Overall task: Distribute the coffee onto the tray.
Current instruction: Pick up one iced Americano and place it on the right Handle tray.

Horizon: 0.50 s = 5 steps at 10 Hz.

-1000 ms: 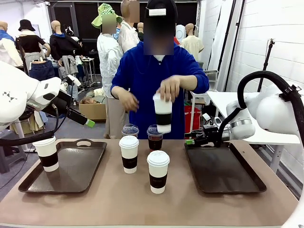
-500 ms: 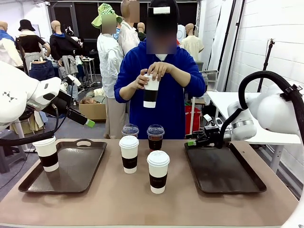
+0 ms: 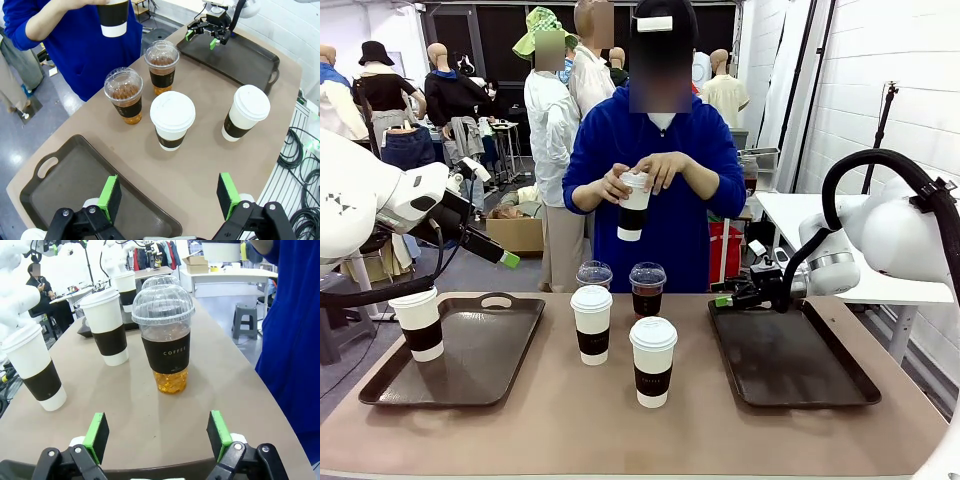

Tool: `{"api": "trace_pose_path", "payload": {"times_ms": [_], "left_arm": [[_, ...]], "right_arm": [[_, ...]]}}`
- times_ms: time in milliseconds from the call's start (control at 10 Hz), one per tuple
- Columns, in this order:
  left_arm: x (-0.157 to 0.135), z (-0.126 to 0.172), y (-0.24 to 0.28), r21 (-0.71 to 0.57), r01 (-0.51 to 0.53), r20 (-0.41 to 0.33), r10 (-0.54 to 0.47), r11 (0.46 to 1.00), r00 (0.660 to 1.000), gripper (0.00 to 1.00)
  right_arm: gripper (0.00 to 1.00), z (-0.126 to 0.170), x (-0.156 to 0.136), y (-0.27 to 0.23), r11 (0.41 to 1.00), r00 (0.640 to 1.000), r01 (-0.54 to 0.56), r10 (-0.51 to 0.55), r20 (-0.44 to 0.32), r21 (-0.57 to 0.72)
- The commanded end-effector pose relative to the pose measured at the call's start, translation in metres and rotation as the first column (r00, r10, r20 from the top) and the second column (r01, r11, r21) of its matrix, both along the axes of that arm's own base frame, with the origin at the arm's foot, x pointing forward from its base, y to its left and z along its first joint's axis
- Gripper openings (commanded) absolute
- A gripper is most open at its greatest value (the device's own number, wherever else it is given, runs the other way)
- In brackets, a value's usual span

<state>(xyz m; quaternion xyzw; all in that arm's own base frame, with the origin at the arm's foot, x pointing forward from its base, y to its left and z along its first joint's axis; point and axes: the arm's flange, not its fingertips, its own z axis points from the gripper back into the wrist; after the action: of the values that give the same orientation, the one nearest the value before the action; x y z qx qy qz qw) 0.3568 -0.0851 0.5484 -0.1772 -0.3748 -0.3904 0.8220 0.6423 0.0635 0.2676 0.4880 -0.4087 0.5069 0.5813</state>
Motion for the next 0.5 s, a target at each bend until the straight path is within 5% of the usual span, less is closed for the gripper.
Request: {"api": "trace_pose_path", "payload": {"times_ms": [0, 400], "left_arm": [[0.0, -0.001, 0.0015, -0.014, 0.005, -0.005, -0.005, 1.0, 1.0, 1.0], [0.0, -0.001, 0.0015, -0.014, 0.005, -0.005, -0.005, 1.0, 1.0, 1.0]], "right_arm": [[1.0, 0.0004, 0.0, 0.0, 1.0, 1.0, 0.0, 0.0, 0.001, 0.0], [1.0, 0.0004, 0.0, 0.0, 1.0, 1.0, 0.0, 0.0, 0.001, 0.0]]}}
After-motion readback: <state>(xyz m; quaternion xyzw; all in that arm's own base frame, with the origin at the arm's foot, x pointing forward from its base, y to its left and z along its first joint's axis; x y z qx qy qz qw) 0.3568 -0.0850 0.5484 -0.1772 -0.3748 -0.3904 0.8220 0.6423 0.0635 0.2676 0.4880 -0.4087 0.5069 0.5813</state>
